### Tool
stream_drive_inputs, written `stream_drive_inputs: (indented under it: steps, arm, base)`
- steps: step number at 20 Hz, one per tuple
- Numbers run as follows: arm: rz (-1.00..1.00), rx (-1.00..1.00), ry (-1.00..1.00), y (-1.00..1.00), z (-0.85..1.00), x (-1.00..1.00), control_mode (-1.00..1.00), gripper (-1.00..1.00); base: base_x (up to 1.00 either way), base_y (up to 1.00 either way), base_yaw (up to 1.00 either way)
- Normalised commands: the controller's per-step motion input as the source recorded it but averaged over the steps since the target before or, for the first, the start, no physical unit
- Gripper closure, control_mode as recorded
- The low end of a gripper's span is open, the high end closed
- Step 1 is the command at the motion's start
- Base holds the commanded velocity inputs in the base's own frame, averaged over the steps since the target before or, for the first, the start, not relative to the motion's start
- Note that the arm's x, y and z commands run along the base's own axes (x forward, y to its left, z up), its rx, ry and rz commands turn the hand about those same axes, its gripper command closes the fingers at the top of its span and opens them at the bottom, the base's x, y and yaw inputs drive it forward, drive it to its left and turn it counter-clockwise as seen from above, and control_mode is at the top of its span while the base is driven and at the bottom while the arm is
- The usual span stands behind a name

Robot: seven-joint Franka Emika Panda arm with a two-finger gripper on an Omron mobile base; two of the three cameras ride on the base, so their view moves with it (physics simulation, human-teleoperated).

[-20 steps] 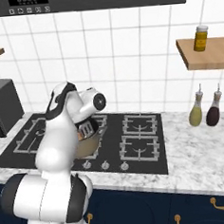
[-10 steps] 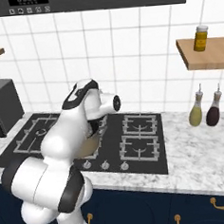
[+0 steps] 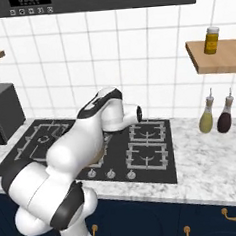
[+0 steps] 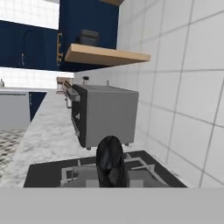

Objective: Put the lemon wedge and onion in the pot. Retrieve the spatula and lightly stir the vegetables in the pot.

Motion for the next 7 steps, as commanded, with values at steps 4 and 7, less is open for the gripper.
stream_drive_inputs:
  steps: [4,7]
  arm:
    - [0.00,-0.05,0.00,0.34,0.00,-0.07,-1.00,1.00]
    - [0.00,-0.13,0.00,0.43,-0.19,0.00,-1.00,1.00]
  base:
    - [0.00,0.00,0.00]
    - [0.00,0.00,0.00]
